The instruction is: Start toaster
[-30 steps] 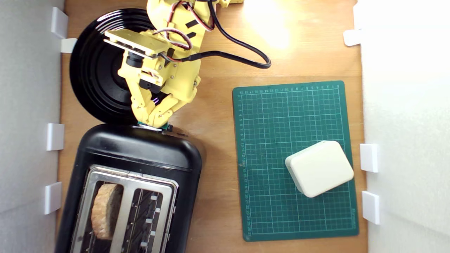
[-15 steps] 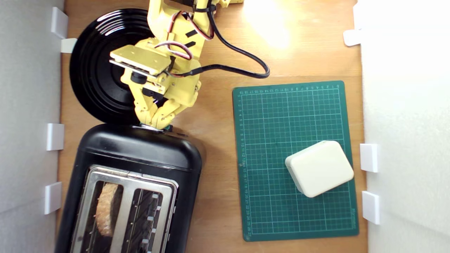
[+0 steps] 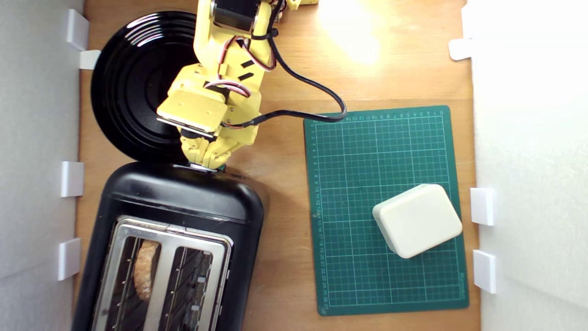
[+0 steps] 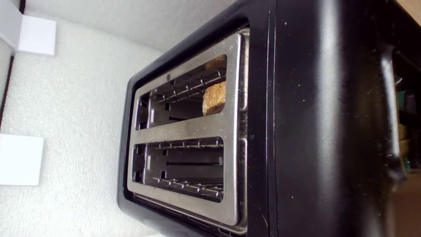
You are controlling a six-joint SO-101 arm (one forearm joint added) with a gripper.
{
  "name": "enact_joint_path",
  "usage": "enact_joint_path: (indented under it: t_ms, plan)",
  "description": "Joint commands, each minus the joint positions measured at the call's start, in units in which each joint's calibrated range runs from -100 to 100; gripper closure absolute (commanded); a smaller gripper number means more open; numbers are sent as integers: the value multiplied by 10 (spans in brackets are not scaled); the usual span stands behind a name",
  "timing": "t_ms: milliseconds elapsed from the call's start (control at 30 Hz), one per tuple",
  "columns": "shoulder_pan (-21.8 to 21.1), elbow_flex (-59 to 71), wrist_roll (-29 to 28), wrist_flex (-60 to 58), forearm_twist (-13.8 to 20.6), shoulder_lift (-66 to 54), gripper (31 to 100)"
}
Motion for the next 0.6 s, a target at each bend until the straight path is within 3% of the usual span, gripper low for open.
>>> enact_joint_path:
  t_ms: [0, 300, 567]
  plan:
    - [6, 15, 4, -12, 3, 3, 987]
    - [4, 28, 4, -13, 0, 44, 987]
    - [23, 74, 4, -108, 5, 75, 988]
